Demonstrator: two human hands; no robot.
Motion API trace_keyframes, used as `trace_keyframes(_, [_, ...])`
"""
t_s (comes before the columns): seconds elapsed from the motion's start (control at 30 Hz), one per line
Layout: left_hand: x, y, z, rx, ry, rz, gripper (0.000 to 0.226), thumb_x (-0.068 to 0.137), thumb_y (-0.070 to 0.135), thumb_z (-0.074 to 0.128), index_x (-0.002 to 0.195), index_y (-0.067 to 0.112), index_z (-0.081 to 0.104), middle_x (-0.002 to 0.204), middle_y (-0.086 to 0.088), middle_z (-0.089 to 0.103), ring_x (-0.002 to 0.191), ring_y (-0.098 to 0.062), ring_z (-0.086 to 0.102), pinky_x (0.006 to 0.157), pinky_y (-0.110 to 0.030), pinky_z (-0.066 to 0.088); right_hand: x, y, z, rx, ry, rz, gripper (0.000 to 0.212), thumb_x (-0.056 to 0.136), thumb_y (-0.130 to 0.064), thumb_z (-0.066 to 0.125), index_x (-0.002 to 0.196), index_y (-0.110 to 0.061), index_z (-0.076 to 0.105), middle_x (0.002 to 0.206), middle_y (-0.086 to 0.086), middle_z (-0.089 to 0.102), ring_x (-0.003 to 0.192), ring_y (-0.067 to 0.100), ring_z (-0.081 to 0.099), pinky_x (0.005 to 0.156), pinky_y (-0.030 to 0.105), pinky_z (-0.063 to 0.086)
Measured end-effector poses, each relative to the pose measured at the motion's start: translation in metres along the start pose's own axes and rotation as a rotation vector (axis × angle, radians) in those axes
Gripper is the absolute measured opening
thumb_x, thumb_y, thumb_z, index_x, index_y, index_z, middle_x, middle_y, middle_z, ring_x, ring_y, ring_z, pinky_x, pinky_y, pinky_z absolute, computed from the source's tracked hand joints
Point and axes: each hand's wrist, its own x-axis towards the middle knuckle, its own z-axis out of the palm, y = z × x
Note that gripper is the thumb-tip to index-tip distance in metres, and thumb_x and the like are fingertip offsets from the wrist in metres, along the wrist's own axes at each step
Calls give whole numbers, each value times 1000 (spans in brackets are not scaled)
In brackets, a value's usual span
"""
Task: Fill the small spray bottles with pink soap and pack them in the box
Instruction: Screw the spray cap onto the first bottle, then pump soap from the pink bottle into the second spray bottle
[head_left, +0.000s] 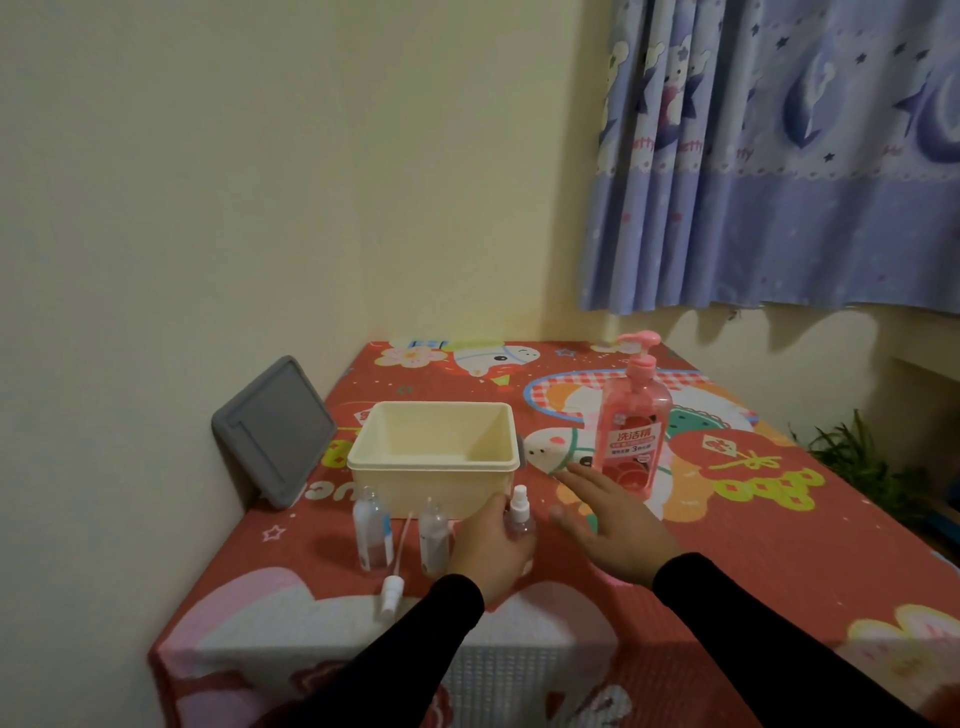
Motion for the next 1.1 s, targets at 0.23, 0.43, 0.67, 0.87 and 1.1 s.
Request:
trace_keyframes(0.23, [-6,-3,-1,-1,-33,-19,16,84,25,60,98,24,53,79,5,63,67,-11,59,50,-20,42,-4,10,16,-31,-17,-7,103,67,-88,4,149,-31,30,157,-5,26,142,13,30,113,27,25])
trace_keyframes(0.43, [0,2,-22,109,97,170,34,90,26,55,123,20,57,116,-1,63,109,-19,58,96,-36,46,-3,5,13,-32,-37,-8,102,68,-87,5,150,-31,29,158,-4,26,142,13,30,112,26,26])
trace_keyframes(0.67, [4,-9,-72,486,331,142,50,91,35,51,136,14,47,127,-6,55,118,-25,52,95,-35,42,4,0,12,-30,-24,2,63,94,-56,37,150,-29,29,158,-2,25,144,14,27,114,27,24])
trace_keyframes(0.87, [-11,-33,-70,507,205,39,32,89,39,53,113,19,48,104,-2,66,101,-23,62,76,-30,40,13,-10,6,-4,37,-3,58,96,-54,37,149,-32,28,159,-4,23,144,14,26,113,28,24])
trace_keyframes(1.1, [-6,-35,-73,440,208,43,28,85,27,55,112,21,49,93,-1,69,97,-26,63,88,-34,43,28,-12,-17,12,119,-17,57,96,-53,38,147,-27,34,157,-3,27,141,15,31,111,31,30])
